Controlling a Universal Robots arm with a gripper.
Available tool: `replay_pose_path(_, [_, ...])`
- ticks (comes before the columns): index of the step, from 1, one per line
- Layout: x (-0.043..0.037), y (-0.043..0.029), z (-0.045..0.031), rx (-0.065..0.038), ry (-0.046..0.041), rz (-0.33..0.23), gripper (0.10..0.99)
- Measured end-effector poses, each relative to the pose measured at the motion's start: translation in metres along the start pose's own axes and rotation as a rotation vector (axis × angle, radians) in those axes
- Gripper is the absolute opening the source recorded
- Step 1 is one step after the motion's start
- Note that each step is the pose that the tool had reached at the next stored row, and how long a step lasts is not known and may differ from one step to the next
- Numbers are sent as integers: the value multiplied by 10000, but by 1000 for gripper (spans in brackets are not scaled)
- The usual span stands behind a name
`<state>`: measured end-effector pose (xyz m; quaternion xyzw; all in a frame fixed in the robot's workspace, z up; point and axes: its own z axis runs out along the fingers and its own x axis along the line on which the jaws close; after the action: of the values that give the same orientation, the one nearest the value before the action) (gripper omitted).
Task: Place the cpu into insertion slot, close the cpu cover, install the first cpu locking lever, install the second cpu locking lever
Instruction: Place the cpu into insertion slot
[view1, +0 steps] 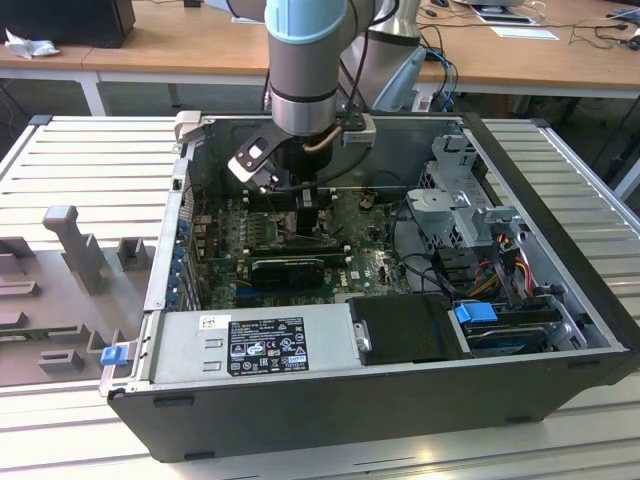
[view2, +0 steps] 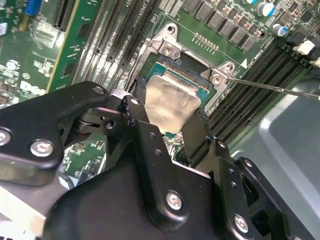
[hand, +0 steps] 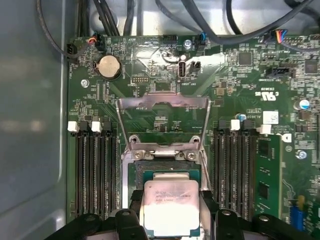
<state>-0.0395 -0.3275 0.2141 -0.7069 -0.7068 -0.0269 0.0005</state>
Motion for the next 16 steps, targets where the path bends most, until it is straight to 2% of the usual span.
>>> replay_pose_path(12, [37,4,115,-3,-5,127,529])
replay_pose_path(16, [36,5,123,-3,-7,132,529])
